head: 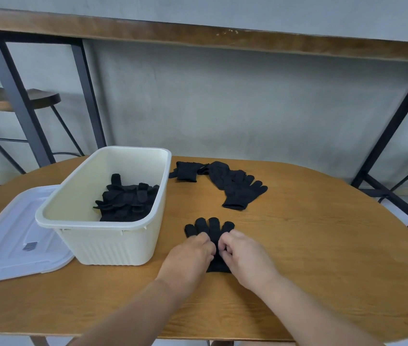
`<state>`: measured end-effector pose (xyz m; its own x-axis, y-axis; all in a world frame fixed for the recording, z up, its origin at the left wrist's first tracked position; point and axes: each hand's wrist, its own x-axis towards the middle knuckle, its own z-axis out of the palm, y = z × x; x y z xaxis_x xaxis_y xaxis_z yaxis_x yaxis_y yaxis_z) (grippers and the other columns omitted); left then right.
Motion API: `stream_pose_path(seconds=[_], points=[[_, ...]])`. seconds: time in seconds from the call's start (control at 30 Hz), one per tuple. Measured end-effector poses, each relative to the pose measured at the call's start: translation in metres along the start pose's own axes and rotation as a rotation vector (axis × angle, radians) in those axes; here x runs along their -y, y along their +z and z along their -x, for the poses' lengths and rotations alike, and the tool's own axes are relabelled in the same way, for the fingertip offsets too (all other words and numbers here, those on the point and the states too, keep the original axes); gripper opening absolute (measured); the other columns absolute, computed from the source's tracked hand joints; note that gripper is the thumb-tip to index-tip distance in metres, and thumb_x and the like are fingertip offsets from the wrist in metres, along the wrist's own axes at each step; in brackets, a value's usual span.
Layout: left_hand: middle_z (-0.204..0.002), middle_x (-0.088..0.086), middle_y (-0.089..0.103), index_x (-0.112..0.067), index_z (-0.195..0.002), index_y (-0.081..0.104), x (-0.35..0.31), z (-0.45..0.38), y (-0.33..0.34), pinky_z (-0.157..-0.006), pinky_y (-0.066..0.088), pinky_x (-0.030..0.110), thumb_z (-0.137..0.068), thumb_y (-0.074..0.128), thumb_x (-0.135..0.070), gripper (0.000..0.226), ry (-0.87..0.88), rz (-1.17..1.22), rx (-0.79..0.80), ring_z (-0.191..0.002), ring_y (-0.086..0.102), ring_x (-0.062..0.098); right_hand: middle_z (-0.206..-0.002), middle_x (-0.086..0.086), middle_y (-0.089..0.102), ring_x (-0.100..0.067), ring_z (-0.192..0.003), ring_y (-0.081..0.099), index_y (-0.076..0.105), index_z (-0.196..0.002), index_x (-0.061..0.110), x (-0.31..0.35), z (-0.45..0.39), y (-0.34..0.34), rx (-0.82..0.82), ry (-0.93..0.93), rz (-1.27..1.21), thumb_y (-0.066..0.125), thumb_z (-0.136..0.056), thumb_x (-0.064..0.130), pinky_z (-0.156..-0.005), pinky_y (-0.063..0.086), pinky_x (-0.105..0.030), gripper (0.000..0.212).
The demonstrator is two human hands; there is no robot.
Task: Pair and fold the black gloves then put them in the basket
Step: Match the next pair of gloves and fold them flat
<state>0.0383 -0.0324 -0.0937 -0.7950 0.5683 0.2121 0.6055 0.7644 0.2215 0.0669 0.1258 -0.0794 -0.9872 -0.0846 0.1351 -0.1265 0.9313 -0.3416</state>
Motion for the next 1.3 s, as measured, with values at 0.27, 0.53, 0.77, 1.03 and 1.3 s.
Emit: stream_pose_path(seconds=[0.27,0.53,0.77,1.03,1.3], points=[[-0.122,-0.017,0.044,-0.030,-0.130,0.050,0.010,0.017,-0.007,-0.078,0.039,0.014,-0.094,0.047,-0.045,0.039,0.077,0.089,0.025,-0.100,0.051,0.003,-0.126,0.021,0.048,-0.004,-0.104,0.053,0.052,-0.136,0.030,-0.008,0.023,-0.006,0.087,-0.146,0.005,0.052,-0.092,0.041,-0.086,0.046,-0.021,0.045],[-0.088,-0.014,0.060,-0.033,-0.104,0.063,0.007,0.014,-0.018,-0.062,0.043,0.017,-0.093,0.051,-0.039,0.018,-0.117,0.322,0.087,-0.071,0.054,0.004,-0.076,0.016,0.065,-0.002,-0.065,0.057,0.071,-0.099,0.037,-0.003,0.021,-0.012,0.148,0.111,-0.373,0.060,-0.088,0.030,-0.062,0.047,-0.021,0.017],[-0.088,-0.009,0.062,-0.030,-0.107,0.061,0.012,-0.003,-0.016,-0.066,0.042,0.021,-0.097,0.048,-0.038,0.018,-0.326,0.435,0.167,-0.082,0.058,0.007,-0.059,0.013,0.055,-0.004,-0.053,0.049,0.071,-0.090,0.031,-0.006,-0.007,-0.012,0.149,0.284,-0.545,0.064,-0.092,0.032,-0.056,0.040,-0.020,0.007],[-0.106,-0.013,0.044,-0.032,-0.104,0.048,0.012,-0.005,-0.009,-0.077,0.047,0.026,-0.093,0.058,-0.035,0.015,-0.325,0.292,0.059,-0.090,0.053,0.009,-0.089,0.013,0.048,-0.009,-0.074,0.053,0.058,-0.086,0.034,-0.007,-0.012,0.004,0.033,0.289,-0.315,0.071,-0.086,0.035,-0.066,0.047,-0.025,0.013],[-0.116,-0.016,0.051,-0.028,-0.121,0.058,0.012,0.009,-0.009,-0.086,0.043,0.018,-0.100,0.039,-0.043,0.032,0.017,0.089,-0.058,-0.104,0.047,0.003,-0.114,0.020,0.053,-0.001,-0.107,0.043,0.063,-0.125,0.031,-0.011,0.003,0.000,-0.002,-0.154,-0.001,0.044,-0.099,0.037,-0.089,0.040,-0.017,0.033]])
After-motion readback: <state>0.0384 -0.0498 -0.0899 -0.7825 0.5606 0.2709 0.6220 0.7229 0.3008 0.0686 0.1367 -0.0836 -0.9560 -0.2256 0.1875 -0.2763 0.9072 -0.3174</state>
